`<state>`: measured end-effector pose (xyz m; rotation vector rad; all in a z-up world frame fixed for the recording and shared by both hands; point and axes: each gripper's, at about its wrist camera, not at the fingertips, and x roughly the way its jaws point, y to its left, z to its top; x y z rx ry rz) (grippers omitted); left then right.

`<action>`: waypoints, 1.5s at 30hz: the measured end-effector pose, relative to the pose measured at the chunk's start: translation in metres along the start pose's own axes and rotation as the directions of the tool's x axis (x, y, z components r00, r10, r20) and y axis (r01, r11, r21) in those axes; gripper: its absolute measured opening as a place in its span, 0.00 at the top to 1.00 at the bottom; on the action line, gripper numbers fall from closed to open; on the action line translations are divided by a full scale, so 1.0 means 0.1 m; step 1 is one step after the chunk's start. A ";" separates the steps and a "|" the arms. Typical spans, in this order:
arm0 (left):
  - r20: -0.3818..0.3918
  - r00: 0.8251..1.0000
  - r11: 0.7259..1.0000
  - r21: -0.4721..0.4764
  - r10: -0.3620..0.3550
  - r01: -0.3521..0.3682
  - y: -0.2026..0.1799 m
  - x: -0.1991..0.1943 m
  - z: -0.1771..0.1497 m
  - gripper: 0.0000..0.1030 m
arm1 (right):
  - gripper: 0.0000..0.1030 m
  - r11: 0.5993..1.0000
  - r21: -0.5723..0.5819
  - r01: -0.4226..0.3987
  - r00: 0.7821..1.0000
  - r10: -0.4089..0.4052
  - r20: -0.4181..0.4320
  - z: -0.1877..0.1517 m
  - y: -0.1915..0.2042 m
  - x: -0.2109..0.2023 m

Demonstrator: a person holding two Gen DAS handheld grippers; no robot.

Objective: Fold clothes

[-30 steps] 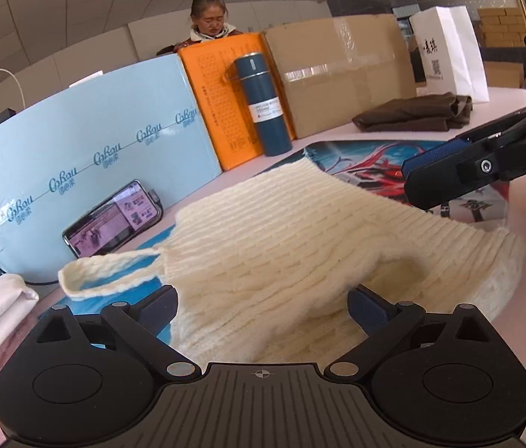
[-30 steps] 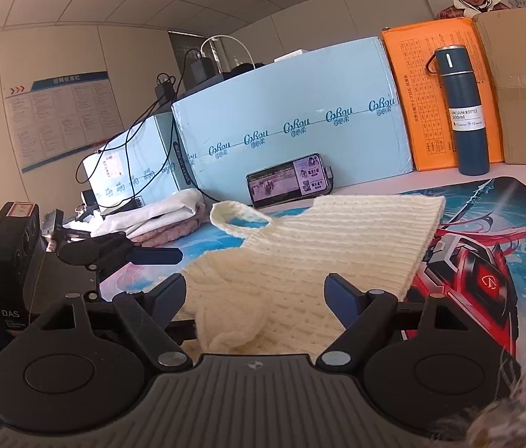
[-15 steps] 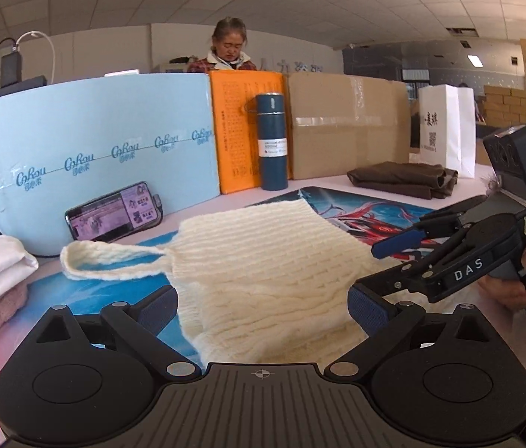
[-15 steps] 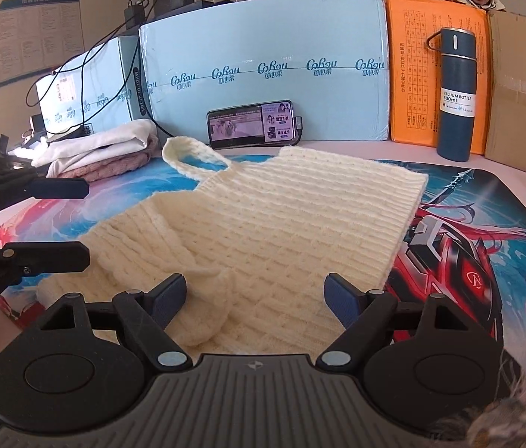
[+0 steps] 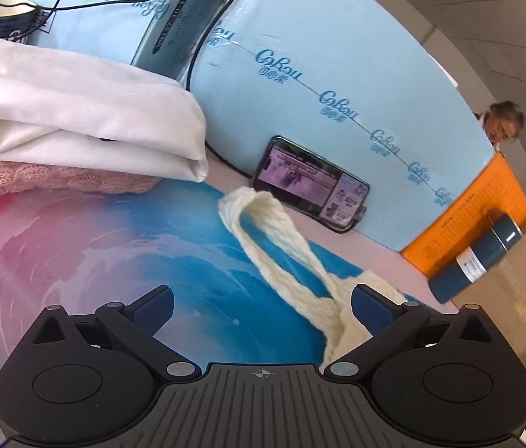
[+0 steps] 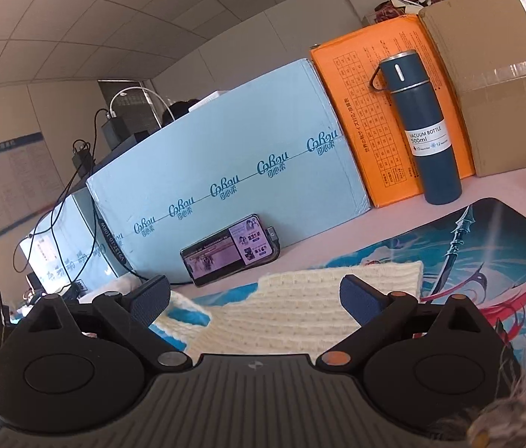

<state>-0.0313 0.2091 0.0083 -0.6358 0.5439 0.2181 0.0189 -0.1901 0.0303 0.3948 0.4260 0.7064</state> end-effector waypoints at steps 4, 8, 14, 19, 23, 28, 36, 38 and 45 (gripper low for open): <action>-0.005 0.996 0.995 -0.044 0.091 -0.091 0.00 0.34 0.20 0.01 | 0.05 0.993 0.103 -0.055 0.997 0.060 -0.049 0.10 -0.22 0.35; 0.023 0.985 0.981 -0.093 0.172 -0.169 -0.10 0.69 0.29 0.01 | 0.05 0.984 0.177 0.003 0.998 0.010 -0.068 0.19 -0.46 0.70; 0.112 0.977 0.983 0.007 0.182 -0.184 -0.24 0.93 0.25 0.02 | 0.04 0.953 0.301 -0.038 0.984 0.088 -0.155 0.09 -0.79 0.89; 0.094 0.989 0.992 0.044 0.116 -0.121 -0.23 0.97 0.25 0.59 | 0.04 0.954 0.297 -0.037 0.988 0.079 -0.131 0.04 -0.76 0.87; 0.081 0.997 0.999 0.033 -0.005 0.003 -0.19 0.94 0.22 0.84 | 0.05 0.938 0.347 0.023 0.994 0.017 -0.109 0.00 -0.85 0.82; 0.124 0.975 0.980 0.096 -0.184 0.173 -0.35 0.74 0.14 0.86 | 0.04 0.912 0.403 0.071 0.997 -0.054 -0.055 -0.04 -0.94 0.68; 0.077 0.906 0.887 0.253 -0.417 0.386 -0.66 0.58 0.02 0.86 | 0.04 0.906 0.410 0.108 0.994 -0.107 -0.025 -0.06 -0.97 0.61; 0.058 0.906 0.881 0.266 -0.420 0.391 -0.68 0.59 0.00 0.86 | 0.04 0.907 0.407 0.108 0.994 -0.107 -0.024 -0.06 -0.96 0.61; -0.035 0.909 0.871 0.273 -0.415 0.408 -0.74 0.64 -0.09 0.85 | 0.04 0.908 0.406 0.103 0.994 -0.103 -0.023 -0.06 -0.96 0.61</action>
